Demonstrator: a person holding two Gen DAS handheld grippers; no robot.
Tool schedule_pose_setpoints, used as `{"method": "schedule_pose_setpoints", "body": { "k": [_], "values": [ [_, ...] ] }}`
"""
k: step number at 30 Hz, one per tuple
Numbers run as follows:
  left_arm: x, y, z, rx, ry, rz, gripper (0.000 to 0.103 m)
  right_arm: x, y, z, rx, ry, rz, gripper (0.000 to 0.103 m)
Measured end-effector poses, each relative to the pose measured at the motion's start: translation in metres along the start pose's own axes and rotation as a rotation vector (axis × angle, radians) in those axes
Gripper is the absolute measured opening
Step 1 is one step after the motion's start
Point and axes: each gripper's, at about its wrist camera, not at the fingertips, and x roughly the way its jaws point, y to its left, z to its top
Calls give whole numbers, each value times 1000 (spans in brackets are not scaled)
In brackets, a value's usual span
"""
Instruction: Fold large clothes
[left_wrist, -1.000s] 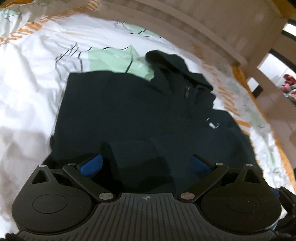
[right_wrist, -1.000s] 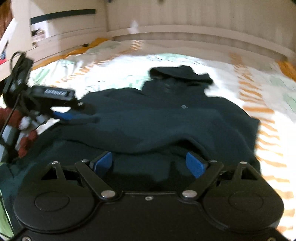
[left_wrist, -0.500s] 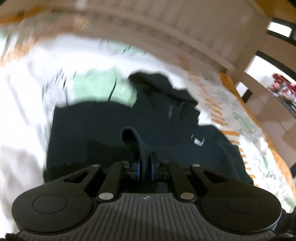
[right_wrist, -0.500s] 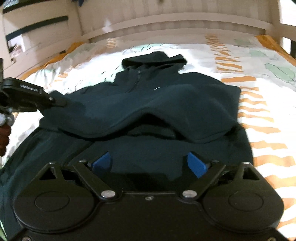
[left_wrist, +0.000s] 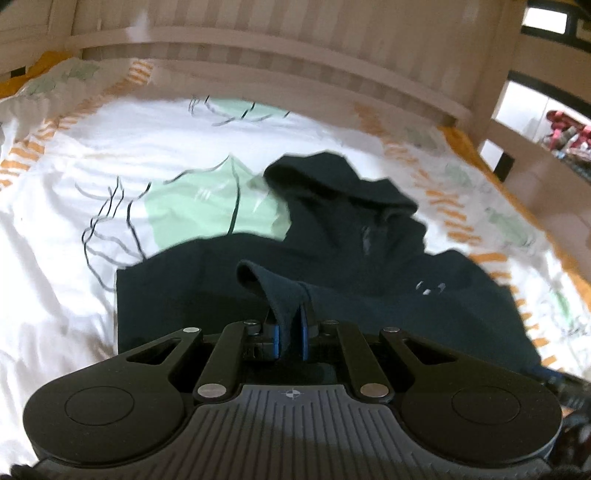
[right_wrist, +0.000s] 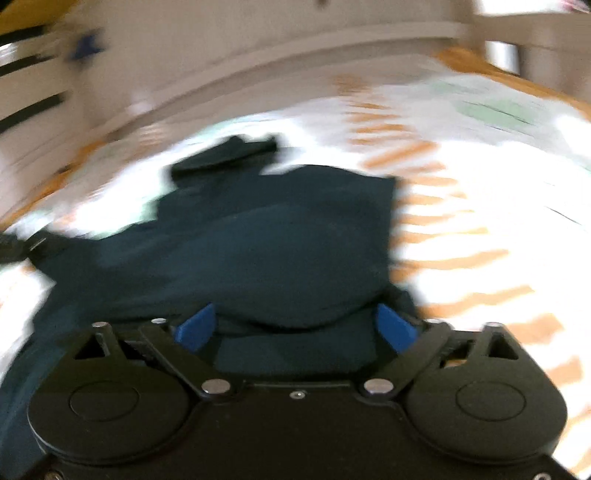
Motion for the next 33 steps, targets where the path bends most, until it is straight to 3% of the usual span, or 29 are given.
{"method": "schedule_pose_setpoints", "body": {
  "k": [2,4,8,11,18,24,28,31,33],
  "values": [
    [8,4,-7,4,27,15,10,-2,-12,0,46,-2,-2,72],
    [13,9,-13,7,46,28,13,-4,-7,0,16,7,-22,72],
    [21,23,-26,-12,71,55,22,-9,5,-3,-36,42,-39,81],
    [26,31,-34,-25,64,29,25,-18,6,-1,-35,64,-12,86],
    [25,40,-49,-40,3,-5,26,-34,21,18,-82,-47,20,90],
    [23,40,-54,-42,-22,-4,26,1,31,44,-149,-51,24,90],
    [23,40,-55,-47,-23,-8,26,37,27,56,-121,16,54,90],
    [23,40,-55,-50,-25,-11,26,66,17,55,-93,102,30,91],
    [24,41,-55,-53,-26,-13,26,80,9,53,-87,114,-19,91]
  ]
}}
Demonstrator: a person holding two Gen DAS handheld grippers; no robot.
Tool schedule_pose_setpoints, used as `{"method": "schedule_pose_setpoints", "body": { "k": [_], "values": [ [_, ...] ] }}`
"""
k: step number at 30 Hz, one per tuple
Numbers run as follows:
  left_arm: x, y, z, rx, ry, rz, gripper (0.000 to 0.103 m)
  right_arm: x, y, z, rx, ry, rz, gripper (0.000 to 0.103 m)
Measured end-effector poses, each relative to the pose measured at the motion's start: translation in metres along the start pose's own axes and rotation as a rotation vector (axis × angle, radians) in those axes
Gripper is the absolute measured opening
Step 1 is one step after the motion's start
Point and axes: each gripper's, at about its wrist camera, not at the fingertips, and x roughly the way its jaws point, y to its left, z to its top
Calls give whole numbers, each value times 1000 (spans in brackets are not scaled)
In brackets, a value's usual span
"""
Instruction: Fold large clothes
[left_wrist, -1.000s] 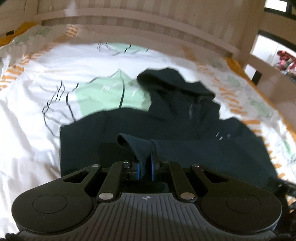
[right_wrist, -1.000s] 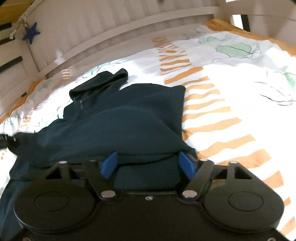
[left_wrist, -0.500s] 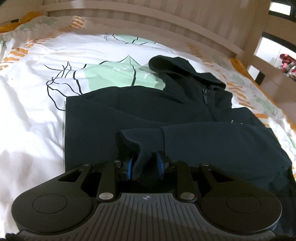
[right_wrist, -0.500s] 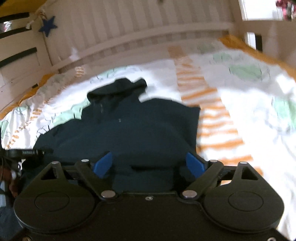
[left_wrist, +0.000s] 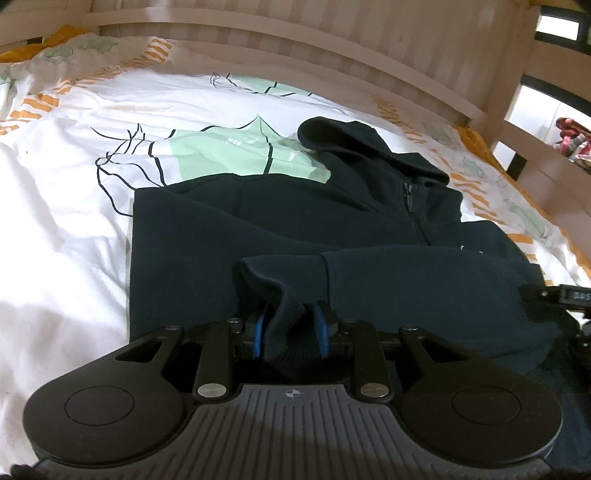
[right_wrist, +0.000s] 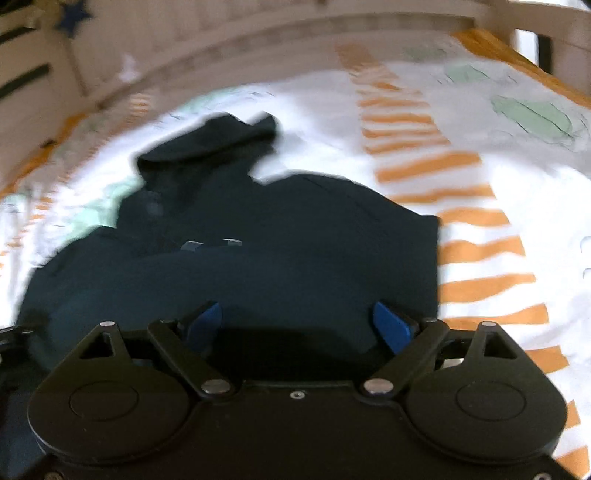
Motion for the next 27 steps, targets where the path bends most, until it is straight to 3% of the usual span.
{"method": "schedule_pose_setpoints", "body": {
  "k": [5,20,25,27],
  "values": [
    [0,1,-1,-1,-4,0,27,5,11,-10,-86,-38,-65,95],
    [-3,-8,0,52,-27,41,28,6,13,-11,-102,-81,-66,102],
    [-19,-1,10,-5,-10,50,46,6,11,-10,-92,-75,-49,102],
    [-27,0,17,-17,-24,68,48,5,10,-9,-91,-71,-42,102]
  ]
}}
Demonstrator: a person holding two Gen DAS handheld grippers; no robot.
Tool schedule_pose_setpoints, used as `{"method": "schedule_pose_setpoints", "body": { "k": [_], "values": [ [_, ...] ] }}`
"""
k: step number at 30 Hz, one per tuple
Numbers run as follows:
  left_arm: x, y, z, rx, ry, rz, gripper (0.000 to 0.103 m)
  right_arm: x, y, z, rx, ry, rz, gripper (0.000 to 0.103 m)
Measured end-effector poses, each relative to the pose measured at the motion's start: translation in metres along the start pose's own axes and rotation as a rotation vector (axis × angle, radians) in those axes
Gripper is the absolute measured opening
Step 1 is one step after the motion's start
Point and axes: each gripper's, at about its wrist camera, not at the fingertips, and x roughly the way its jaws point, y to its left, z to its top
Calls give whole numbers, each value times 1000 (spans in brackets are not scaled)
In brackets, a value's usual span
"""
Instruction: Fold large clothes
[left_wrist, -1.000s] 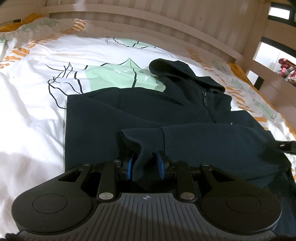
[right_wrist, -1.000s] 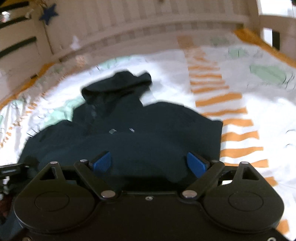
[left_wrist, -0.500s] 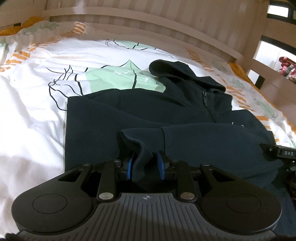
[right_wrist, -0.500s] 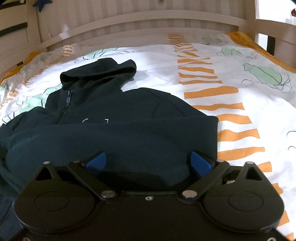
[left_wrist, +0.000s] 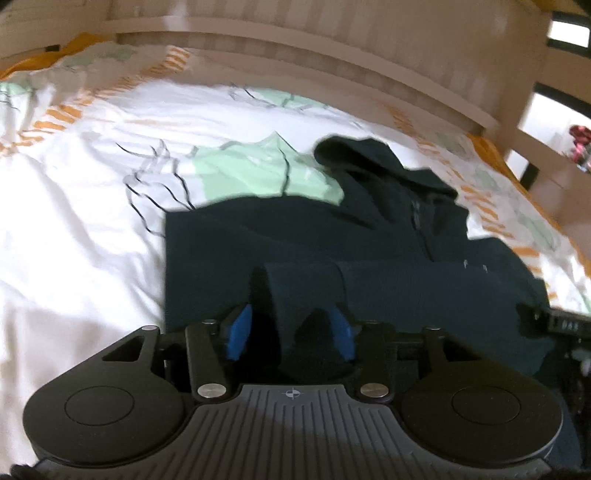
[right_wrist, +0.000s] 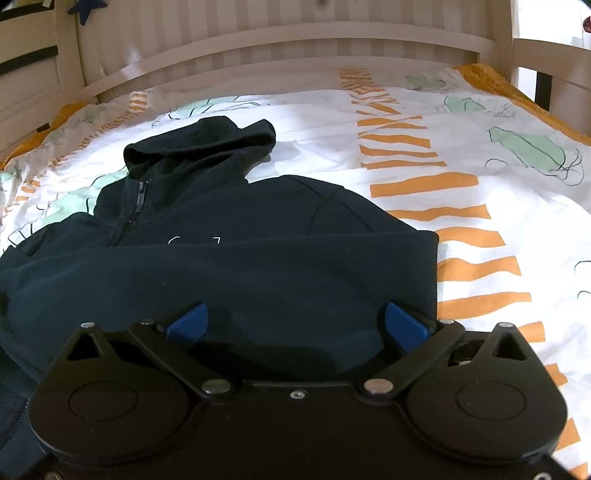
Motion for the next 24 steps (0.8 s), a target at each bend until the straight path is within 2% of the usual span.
{"method": "schedule_pose_setpoints", "body": {
  "k": [3,6,8,10,12,18,24],
  "values": [
    [-6,1,20,1,-24,19,57,-3,-1,4,-1,12,11,102],
    [-5,0,46,-13,-47,1,58,-11,1,10,9,8,9,102],
    [2,-5,64,-11,-70,-13,60,-21,1,19,36,-42,35,102],
    [14,-13,80,3,-75,-29,67,-26,4,34,47,-94,56,102],
    [33,-21,96,18,-71,-44,67,-23,7,50,41,-126,71,102],
    [94,-44,119,92,-43,-38,67,25,16,95,7,-182,61,102],
    [152,-59,127,201,13,-2,67,87,24,115,-36,-139,42,102]
  ]
}}
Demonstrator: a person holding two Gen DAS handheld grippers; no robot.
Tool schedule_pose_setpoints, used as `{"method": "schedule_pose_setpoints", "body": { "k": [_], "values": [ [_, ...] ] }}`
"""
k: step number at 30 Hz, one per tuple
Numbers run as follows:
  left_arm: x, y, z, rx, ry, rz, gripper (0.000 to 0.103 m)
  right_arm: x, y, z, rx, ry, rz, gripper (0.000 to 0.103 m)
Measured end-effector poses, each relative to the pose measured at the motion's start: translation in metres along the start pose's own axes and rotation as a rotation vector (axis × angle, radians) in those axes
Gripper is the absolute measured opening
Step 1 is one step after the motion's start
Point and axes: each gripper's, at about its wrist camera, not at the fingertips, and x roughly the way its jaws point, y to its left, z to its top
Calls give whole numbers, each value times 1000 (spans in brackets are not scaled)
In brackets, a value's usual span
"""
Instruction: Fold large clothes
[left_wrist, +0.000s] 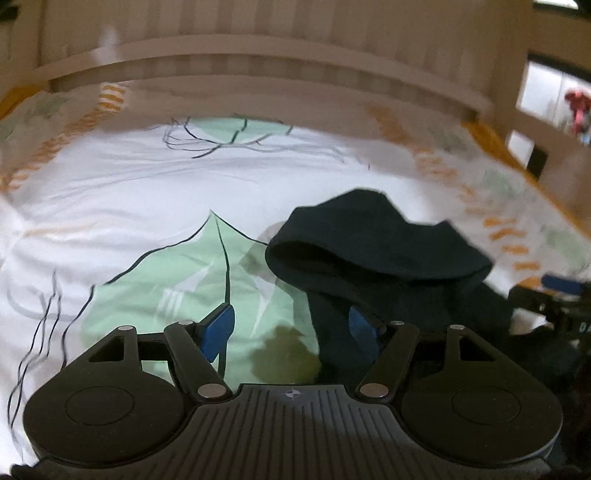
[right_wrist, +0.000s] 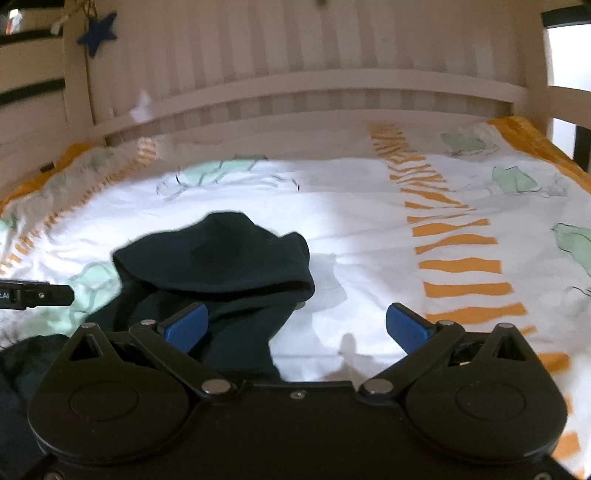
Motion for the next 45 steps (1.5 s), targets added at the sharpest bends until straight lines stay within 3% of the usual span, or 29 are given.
{"method": "schedule_pose_setpoints", "body": {
  "k": [4,10,14,18,22,27,29,33,36,42,43,45],
  "values": [
    [25,-3,5,60,12,27,67,24,0,0,-50,16,-14,102],
    [46,5,17,46,-9,40,67,50,0,5,-91,44,-22,102],
    [61,0,27,98,-8,62,67,63,-3,10,-103,53,-50,102],
    [69,-6,32,132,-20,51,67,74,-13,20,-69,46,-106,102],
    [74,-18,30,182,-28,20,67,77,-30,35,-14,-14,-210,102],
    [87,-29,26,231,-20,42,67,85,-34,34,-11,25,-204,102],
    [90,-28,29,245,-29,92,69,92,-33,31,-31,62,-165,102],
    [77,-15,42,165,-112,303,69,95,-28,33,-64,66,-168,102],
    [53,2,47,90,-172,280,69,88,-22,41,-82,33,-160,102],
    [11,4,32,196,-347,290,69,51,-11,57,-82,-205,-58,102],
    [18,3,34,213,-328,291,69,52,-10,57,-96,-219,-60,102],
    [38,8,35,232,-223,291,69,67,-14,57,-101,-163,-83,102]
  ]
}}
